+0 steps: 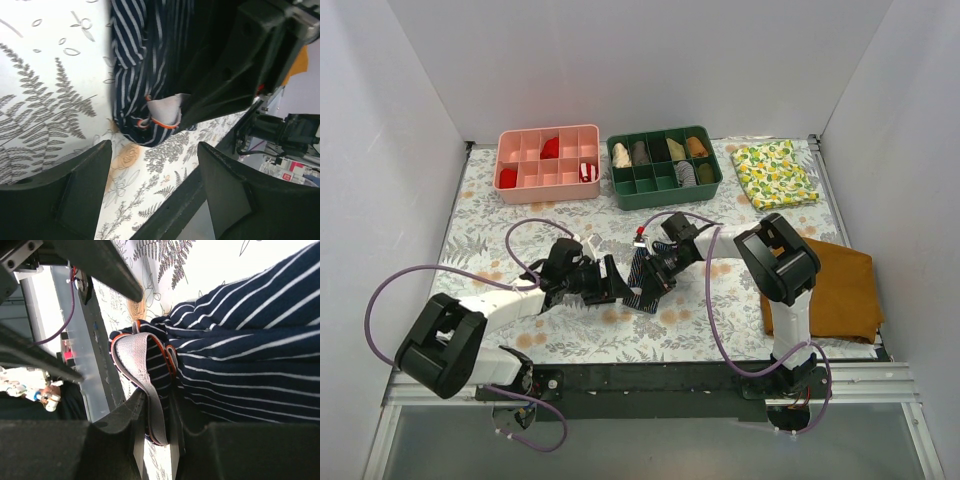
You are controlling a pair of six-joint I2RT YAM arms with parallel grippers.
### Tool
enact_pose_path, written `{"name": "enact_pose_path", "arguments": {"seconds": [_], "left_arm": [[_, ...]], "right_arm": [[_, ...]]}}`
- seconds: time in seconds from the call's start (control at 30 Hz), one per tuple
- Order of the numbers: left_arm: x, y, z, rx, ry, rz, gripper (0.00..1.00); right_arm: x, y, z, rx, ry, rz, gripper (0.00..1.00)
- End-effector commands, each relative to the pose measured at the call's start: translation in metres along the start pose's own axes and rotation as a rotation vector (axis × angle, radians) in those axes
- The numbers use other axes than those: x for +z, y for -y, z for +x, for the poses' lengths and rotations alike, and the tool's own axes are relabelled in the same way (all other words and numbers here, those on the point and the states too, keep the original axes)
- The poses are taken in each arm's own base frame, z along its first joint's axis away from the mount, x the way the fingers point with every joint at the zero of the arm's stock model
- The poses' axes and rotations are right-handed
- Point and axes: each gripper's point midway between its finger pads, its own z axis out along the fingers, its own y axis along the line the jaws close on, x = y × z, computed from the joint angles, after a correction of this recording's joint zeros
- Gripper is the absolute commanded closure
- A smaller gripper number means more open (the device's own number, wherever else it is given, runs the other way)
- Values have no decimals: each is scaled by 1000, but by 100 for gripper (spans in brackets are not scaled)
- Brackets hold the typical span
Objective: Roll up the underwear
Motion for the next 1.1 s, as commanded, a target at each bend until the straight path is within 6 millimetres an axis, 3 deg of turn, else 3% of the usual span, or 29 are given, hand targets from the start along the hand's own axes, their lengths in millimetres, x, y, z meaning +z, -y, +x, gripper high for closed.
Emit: {"name": "enact_pose_path", "arguments": {"seconds": [0.0, 0.33, 0.5, 0.77, 0.97, 1.07], "left_arm": [[6, -17, 0, 1, 29, -55, 31], [25, -23, 4, -8, 14, -2, 30], [33, -27, 10, -14, -16, 18, 34], [26, -39, 29, -28, -39, 7, 35], [23, -46, 33, -23, -34, -22, 36], [25, -48, 31, -30, -32, -34, 43]], "right_arm": [[-1, 4, 1, 12, -30, 6, 90], [-1, 4, -2, -2, -38, -2, 89], [-1, 4, -3, -3, -38, -3, 89], [1, 8, -4, 3, -39, -1, 89], [1, 8, -6, 1, -38, 0, 89], [0, 7, -7, -2, -39, 0, 89]]}}
